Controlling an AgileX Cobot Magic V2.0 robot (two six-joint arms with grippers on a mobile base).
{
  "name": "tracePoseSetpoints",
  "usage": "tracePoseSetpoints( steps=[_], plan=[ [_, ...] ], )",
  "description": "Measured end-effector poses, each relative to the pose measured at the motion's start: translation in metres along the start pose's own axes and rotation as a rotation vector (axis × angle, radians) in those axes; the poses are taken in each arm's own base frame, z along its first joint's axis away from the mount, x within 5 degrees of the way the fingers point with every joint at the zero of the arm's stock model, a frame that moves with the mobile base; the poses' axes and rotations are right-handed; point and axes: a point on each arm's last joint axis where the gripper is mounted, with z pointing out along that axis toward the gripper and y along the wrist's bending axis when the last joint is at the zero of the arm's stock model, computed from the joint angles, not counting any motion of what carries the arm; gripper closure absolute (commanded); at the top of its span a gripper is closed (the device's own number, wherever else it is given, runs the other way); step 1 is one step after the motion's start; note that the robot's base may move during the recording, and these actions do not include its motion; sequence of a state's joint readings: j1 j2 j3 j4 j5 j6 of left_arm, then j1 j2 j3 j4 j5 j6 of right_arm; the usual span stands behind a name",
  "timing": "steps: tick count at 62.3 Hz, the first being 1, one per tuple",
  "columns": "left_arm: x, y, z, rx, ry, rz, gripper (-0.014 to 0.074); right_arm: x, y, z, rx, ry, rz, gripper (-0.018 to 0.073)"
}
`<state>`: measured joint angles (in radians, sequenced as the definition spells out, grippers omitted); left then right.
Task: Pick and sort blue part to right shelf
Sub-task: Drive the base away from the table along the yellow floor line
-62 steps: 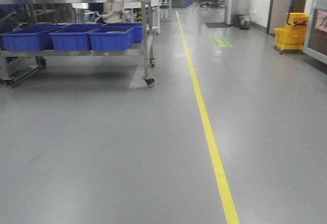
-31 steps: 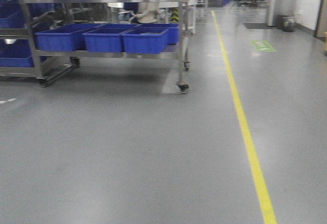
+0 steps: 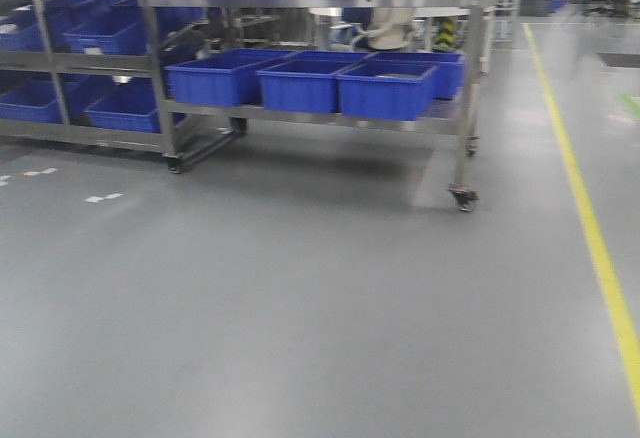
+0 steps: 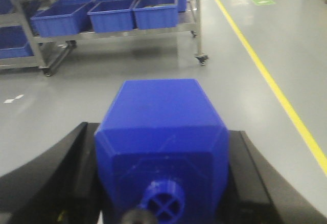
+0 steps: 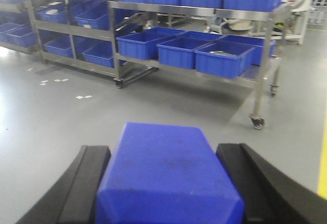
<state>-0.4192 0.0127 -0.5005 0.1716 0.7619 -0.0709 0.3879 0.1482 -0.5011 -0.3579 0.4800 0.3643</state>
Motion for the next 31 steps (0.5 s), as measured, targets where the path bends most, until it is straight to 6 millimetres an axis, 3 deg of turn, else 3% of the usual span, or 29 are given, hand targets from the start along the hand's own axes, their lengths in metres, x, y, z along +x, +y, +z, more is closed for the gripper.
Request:
tracePoseSetpoints(
  steps=[31],
  plan=[
    [0.0,0.0,0.0,0.0,0.0,0.0,0.0274,0.0,0.0,0.0,0.0,0.0,0.0,0.0404]
  ],
)
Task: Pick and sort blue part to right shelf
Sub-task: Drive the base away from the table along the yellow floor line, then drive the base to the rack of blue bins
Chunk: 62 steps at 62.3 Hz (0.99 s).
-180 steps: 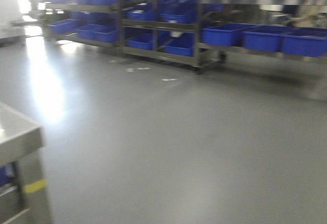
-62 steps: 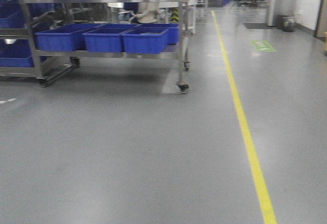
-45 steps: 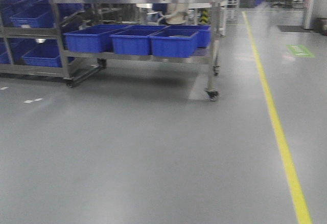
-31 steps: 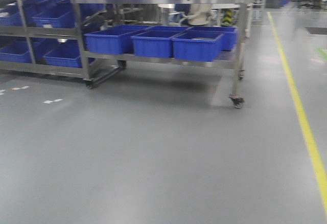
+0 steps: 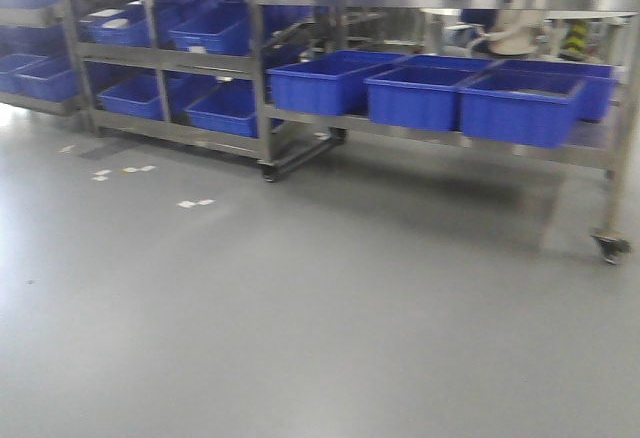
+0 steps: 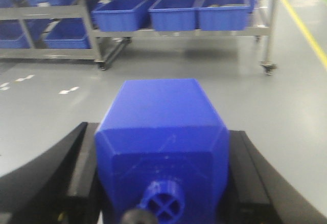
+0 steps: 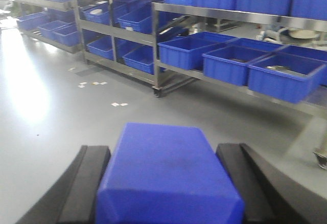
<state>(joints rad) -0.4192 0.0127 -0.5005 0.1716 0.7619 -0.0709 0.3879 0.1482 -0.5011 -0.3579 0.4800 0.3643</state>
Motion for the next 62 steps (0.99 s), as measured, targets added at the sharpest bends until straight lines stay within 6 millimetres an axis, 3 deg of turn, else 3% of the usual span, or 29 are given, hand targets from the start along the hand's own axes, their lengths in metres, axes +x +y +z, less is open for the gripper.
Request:
tracePoseSetpoints(
  steps=[62],
  plan=[
    [0.0,0.0,0.0,0.0,0.0,0.0,0.0274,0.0,0.0001,0.0,-0.002,0.0,0.0,0.0404]
  ],
)
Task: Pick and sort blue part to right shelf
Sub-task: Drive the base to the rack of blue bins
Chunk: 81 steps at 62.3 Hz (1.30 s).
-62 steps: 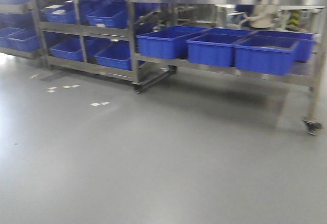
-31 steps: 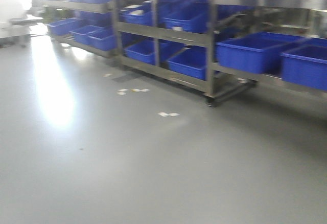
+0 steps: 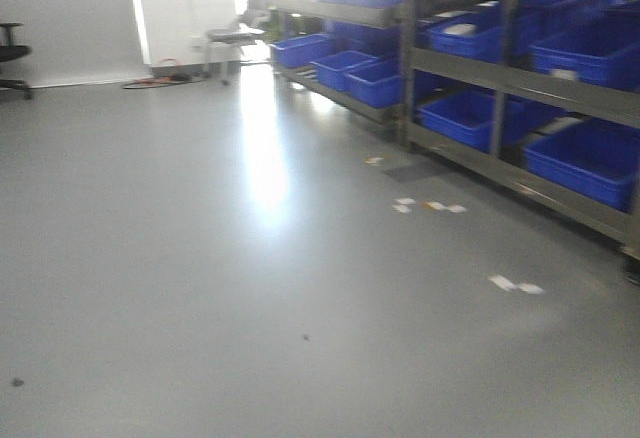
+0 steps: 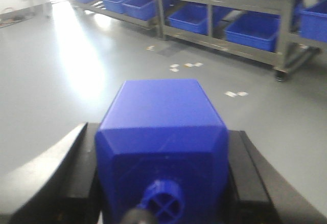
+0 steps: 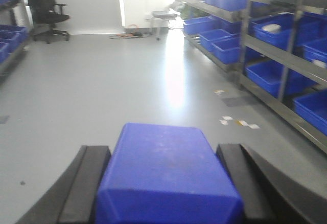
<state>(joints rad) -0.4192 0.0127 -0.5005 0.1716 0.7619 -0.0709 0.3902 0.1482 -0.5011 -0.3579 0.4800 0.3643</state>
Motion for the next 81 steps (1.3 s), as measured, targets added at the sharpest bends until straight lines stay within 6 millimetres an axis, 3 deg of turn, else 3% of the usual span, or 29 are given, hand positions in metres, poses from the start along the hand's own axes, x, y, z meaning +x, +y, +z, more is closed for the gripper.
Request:
tracePoseSetpoints(
  steps=[81],
  plan=[
    [0.0,0.0,0.0,0.0,0.0,0.0,0.0274,0.0,0.0,0.0,0.0,0.0,0.0,0.0404]
  ],
)
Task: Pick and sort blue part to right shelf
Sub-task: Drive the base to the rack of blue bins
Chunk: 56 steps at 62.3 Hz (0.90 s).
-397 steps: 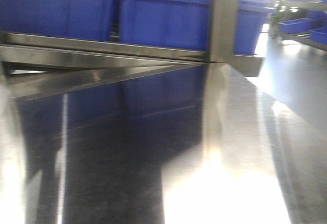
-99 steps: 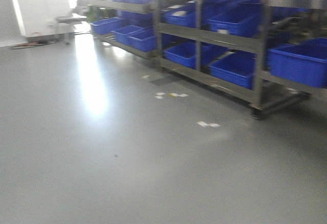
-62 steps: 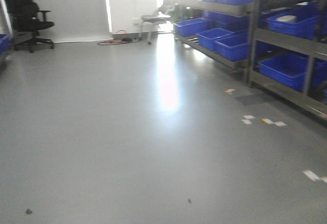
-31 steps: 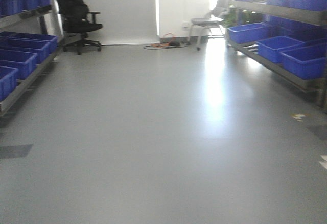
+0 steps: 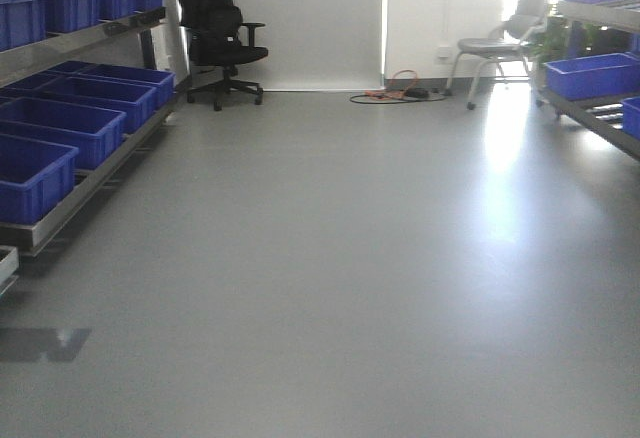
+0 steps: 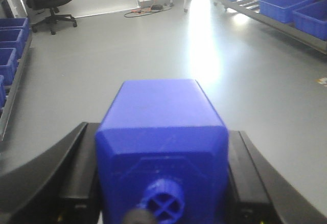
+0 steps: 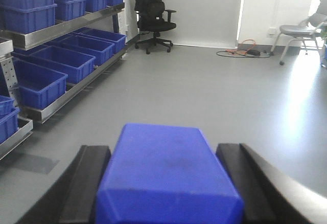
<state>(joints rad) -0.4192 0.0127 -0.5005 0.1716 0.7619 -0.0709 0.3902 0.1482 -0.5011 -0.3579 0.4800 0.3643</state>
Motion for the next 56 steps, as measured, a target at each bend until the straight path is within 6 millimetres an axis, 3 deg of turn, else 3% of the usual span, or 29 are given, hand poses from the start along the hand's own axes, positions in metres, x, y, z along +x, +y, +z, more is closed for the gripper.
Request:
tracePoseSetpoints(
  steps=[56],
  plan=[
    [0.0,0.0,0.0,0.0,0.0,0.0,0.0274,0.0,0.0,0.0,0.0,0.0,0.0,0.0404]
  ],
)
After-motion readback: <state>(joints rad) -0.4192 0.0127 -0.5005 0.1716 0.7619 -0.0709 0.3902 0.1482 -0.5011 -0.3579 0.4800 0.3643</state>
